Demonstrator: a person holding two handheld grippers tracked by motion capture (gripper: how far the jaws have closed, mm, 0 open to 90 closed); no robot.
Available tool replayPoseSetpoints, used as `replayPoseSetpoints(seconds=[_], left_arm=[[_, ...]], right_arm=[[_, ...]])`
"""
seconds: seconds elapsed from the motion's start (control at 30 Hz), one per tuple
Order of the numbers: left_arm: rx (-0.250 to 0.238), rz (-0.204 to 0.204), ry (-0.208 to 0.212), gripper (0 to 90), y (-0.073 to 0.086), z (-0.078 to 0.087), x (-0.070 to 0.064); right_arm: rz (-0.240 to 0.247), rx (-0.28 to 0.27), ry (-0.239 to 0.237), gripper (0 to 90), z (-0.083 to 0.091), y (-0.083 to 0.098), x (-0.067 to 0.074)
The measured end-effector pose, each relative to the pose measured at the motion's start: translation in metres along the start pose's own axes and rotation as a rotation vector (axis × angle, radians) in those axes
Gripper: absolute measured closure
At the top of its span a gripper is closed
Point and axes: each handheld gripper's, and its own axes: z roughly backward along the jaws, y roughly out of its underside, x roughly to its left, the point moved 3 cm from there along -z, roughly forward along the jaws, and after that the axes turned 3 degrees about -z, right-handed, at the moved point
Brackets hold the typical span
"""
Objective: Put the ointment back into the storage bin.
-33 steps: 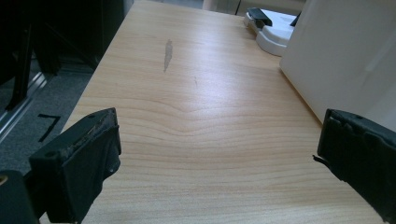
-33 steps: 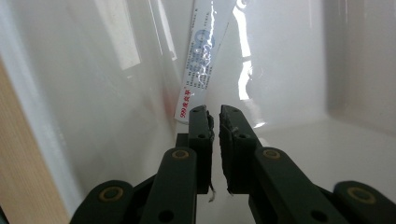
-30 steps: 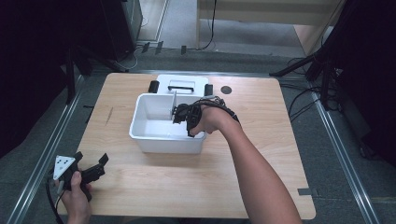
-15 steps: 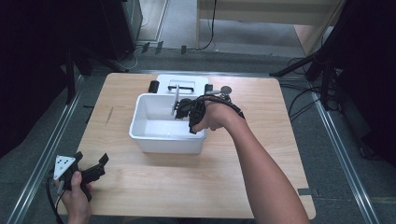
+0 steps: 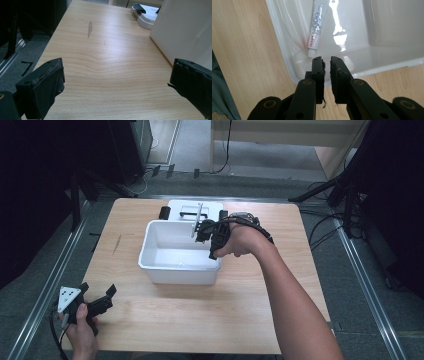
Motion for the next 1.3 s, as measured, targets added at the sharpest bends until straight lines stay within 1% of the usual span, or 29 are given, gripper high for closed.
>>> replayPoseSetpoints(seconds=[0.07,0.27,0.3,0.43,0.47,0.5,0.53,0.57,0.67,0.77,0.83,0.97,1.0,1.03,1.07,1.2,1.3], left_arm=[[0.0,-0.001,0.0,0.0,0.0,0.0,0.0],[0.0,-0.001,0.0,0.0,0.0,0.0,0.0],[0.001,-0.001,0.0,0.0,0.0,0.0,0.0],[0.001,-0.001,-0.001,0.0,0.0,0.0,0.0],[0.001,-0.002,-0.001,0.0,0.0,0.0,0.0],[0.001,-0.002,-0.001,0.0,0.0,0.0,0.0],[0.001,-0.002,-0.001,0.0,0.0,0.0,0.0],[0.001,-0.002,-0.001,0.0,0.0,0.0,0.0],[0.001,-0.002,-0.001,0.0,0.0,0.0,0.0],[0.001,-0.002,-0.002,0.0,0.0,0.0,0.0],[0.001,-0.002,-0.001,0.0,0.0,0.0,0.0],[0.0,-0.001,-0.001,0.0,0.0,0.0,0.0],[0.0,-0.001,-0.001,0.0,0.0,0.0,0.0],[-0.001,-0.001,-0.001,0.0,0.0,0.0,0.0],[-0.001,-0.001,-0.001,0.0,0.0,0.0,0.0],[-0.003,0.0,0.001,0.0,0.0,0.0,0.0],[-0.002,0.001,0.0,0.0,0.0,0.0,0.0]], right_arm=[[0.005,-0.003,0.007,82.5,0.002,0.003,-0.001],[-0.008,0.003,0.014,82.1,0.008,0.013,-0.002],[-0.002,-0.002,0.012,82.0,0.008,0.014,-0.003],[-0.016,0.009,0.015,81.5,0.009,0.021,-0.003],[-0.011,0.005,0.014,81.4,0.009,0.022,-0.004],[-0.02,0.012,0.012,81.4,0.009,0.023,-0.003],[-0.01,0.006,0.013,81.3,0.008,0.025,-0.004],[-0.022,0.012,0.011,81.2,0.008,0.026,-0.004],[-0.021,0.01,0.011,81.0,0.007,0.031,-0.005],[-0.033,0.016,0.009,80.9,0.006,0.035,-0.005],[-0.029,0.014,0.008,80.7,0.005,0.038,-0.006],[-0.043,0.017,0.009,79.8,0.003,0.044,-0.007],[-0.037,0.011,0.009,79.0,0.002,0.045,-0.008],[-0.048,0.015,0.011,78.2,0.002,0.047,-0.008],[-0.049,0.013,0.011,76.8,0.001,0.049,-0.008],[-0.071,-0.006,0.028,65.2,-0.002,0.057,-0.01],[-0.117,-0.033,0.043,56.6,-0.005,0.065,-0.013]])
